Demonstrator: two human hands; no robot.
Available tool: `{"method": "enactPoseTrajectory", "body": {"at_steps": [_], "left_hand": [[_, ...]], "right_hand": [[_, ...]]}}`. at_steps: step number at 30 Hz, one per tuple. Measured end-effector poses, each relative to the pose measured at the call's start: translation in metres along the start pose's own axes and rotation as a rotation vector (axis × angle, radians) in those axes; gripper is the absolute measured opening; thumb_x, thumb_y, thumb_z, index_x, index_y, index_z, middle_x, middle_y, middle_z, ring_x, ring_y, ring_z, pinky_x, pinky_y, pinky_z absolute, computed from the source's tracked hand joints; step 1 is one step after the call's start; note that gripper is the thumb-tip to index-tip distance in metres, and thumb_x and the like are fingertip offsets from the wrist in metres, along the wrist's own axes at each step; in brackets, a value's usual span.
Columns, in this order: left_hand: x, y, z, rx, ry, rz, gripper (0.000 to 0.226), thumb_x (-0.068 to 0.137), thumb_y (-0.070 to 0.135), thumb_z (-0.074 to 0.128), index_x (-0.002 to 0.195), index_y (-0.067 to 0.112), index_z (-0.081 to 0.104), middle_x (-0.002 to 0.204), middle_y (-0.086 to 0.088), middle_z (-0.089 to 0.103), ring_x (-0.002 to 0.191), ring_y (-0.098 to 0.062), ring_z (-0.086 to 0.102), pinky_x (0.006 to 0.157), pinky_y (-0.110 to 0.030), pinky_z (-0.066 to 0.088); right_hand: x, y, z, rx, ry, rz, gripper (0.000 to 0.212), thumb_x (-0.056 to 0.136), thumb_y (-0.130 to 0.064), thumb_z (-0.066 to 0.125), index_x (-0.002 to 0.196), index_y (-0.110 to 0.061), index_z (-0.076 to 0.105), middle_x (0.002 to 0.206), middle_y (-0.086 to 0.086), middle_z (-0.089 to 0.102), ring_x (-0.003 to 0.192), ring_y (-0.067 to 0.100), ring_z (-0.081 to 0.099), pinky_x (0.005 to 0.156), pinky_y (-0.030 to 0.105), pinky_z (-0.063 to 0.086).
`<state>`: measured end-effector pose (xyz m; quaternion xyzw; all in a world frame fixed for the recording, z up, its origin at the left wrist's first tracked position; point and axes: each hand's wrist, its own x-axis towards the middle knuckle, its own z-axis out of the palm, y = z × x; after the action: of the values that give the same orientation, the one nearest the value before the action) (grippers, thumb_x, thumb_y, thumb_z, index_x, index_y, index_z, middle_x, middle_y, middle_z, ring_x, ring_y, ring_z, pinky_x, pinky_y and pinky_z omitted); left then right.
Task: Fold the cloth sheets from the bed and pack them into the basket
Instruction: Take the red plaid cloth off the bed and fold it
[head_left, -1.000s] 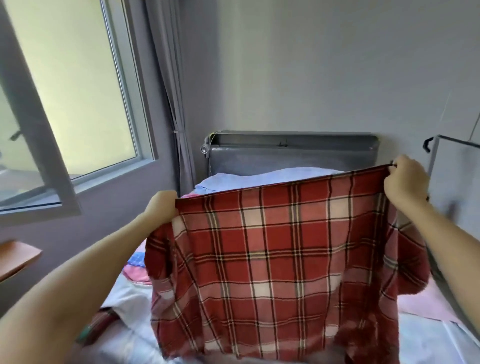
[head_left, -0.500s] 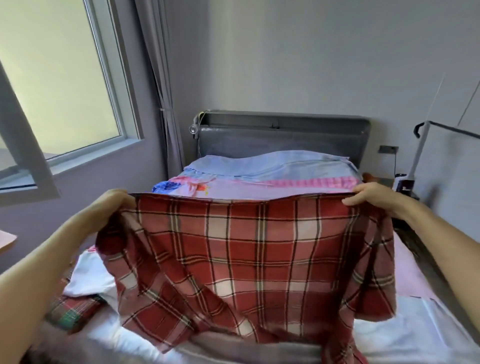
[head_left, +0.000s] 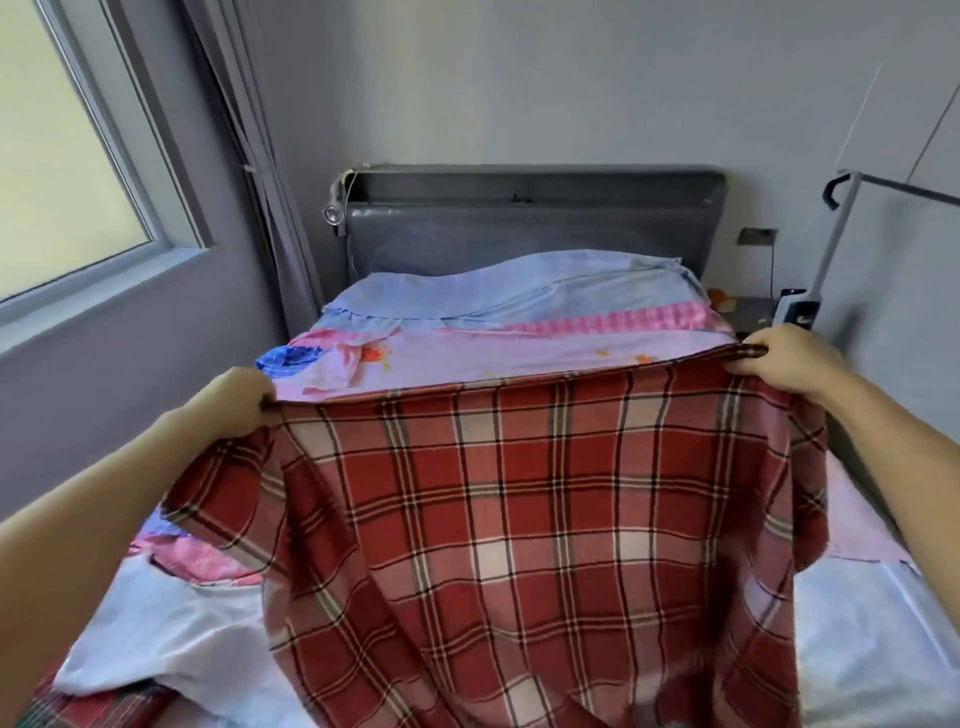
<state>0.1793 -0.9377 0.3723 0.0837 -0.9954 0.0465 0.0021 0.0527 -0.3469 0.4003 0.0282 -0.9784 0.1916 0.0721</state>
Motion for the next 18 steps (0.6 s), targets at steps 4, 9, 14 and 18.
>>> {"method": "enactPoseTrajectory", "body": {"at_steps": [4, 9, 14, 18], "left_hand": [[0.054, -0.002, 0.041, -0.320, 0.179, -0.092, 0.009, 0.084, 0.004, 0.061, 0.082, -0.005, 0.063, 0.091, -0.027, 0.065, 0.087, -0.042, 0.059, 0.074, -0.040, 0.044], [0.115, 0.014, 0.051, -0.455, 0.112, -0.173, 0.017, 0.087, 0.008, 0.060, 0.099, -0.004, 0.064, 0.106, -0.027, 0.063, 0.100, -0.041, 0.057, 0.082, -0.040, 0.042], [0.217, 0.043, -0.040, -0.472, 0.323, -0.307, 0.021, 0.082, -0.005, 0.049, 0.099, -0.004, 0.062, 0.109, -0.028, 0.061, 0.104, -0.043, 0.055, 0.084, -0.042, 0.045], [0.297, 0.044, -0.189, -0.592, 0.723, -0.255, 0.028, 0.084, -0.001, 0.051, 0.109, -0.001, 0.062, 0.111, -0.029, 0.061, 0.106, -0.045, 0.054, 0.087, -0.042, 0.043]], "right_hand": [[0.030, 0.006, 0.030, -0.210, -0.051, 0.079, 0.025, 0.086, -0.035, 0.066, 0.104, -0.019, 0.071, 0.107, 0.014, 0.067, 0.096, 0.032, 0.061, 0.074, 0.036, 0.049], [0.074, 0.012, 0.073, -0.468, -0.113, 0.264, 0.022, 0.089, -0.032, 0.056, 0.107, -0.021, 0.065, 0.117, 0.011, 0.063, 0.103, 0.031, 0.060, 0.082, 0.031, 0.046], [0.168, -0.025, 0.065, -0.364, 0.088, 0.346, 0.030, 0.091, -0.012, 0.047, 0.115, -0.014, 0.064, 0.115, 0.015, 0.063, 0.106, 0.033, 0.059, 0.085, 0.034, 0.042], [0.260, -0.071, -0.062, -0.144, 0.567, 0.284, 0.033, 0.088, 0.001, 0.045, 0.109, -0.009, 0.068, 0.108, 0.025, 0.064, 0.104, 0.040, 0.058, 0.093, 0.040, 0.039]]}}
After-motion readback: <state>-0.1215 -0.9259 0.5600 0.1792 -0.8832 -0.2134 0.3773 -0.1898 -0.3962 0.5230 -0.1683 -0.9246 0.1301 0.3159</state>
